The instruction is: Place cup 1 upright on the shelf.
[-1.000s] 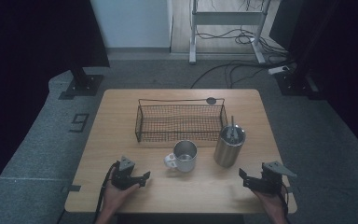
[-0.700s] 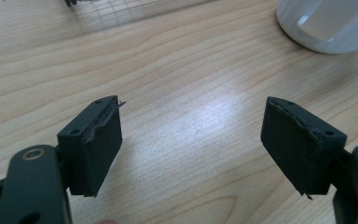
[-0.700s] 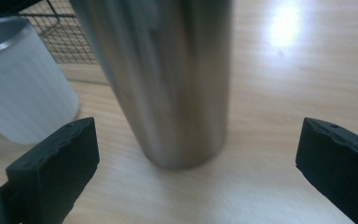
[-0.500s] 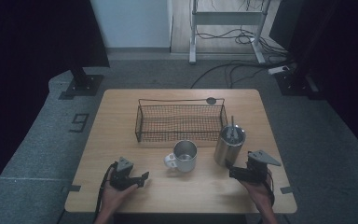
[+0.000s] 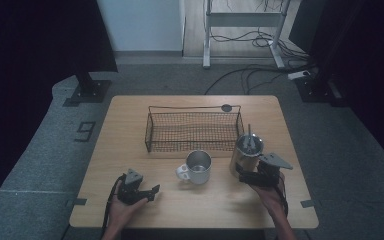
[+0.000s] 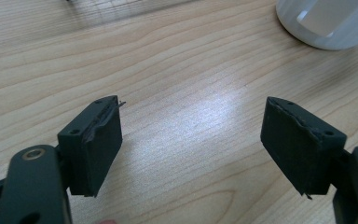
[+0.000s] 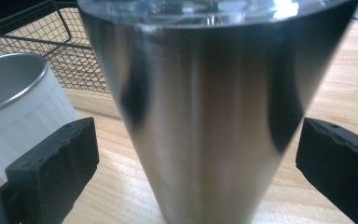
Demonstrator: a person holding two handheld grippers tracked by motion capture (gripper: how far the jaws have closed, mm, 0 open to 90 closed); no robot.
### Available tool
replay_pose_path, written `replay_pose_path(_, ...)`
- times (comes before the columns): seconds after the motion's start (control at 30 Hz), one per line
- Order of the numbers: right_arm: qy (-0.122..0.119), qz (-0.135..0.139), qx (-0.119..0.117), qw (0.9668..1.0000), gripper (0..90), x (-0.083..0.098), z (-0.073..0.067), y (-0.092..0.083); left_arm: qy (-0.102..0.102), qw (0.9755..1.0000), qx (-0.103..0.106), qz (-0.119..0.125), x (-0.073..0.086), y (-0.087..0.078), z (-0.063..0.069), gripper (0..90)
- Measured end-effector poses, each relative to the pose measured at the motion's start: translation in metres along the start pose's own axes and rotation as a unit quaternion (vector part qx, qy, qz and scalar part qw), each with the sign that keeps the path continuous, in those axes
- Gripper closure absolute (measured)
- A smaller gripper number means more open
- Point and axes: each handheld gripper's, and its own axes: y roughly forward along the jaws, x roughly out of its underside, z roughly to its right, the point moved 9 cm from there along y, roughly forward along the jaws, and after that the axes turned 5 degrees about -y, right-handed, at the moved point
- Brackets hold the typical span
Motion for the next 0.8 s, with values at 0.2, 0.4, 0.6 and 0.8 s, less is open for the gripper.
replay_pose_path(0.2, -0.001, -0.001, 0.010, 1.0000, 0.0, -0.001, 0.002, 0.008, -0.002, 1.0000, 0.000, -0.001, 0.000, 0.001, -0.001, 21.1)
replay_pose_path(0.4, -0.006, 0.002, 0.027, 0.9996, 0.0, -0.006, 0.003, 0.018, -0.001, 1.0000, -0.001, -0.002, 0.001, 0.002, -0.001, 21.1)
replay_pose_path(0.6, -0.007, 0.008, 0.035, 0.9993, 0.0, -0.013, 0.004, 0.028, -0.002, 1.0000, -0.001, -0.002, 0.001, 0.001, -0.001, 21.2)
replay_pose_path(0.8, -0.024, 0.009, 0.044, 0.9987, 2.7, -0.011, 0.005, 0.031, 0.001, 1.0000, 0.000, -0.004, 0.002, 0.002, 0.000, 21.2)
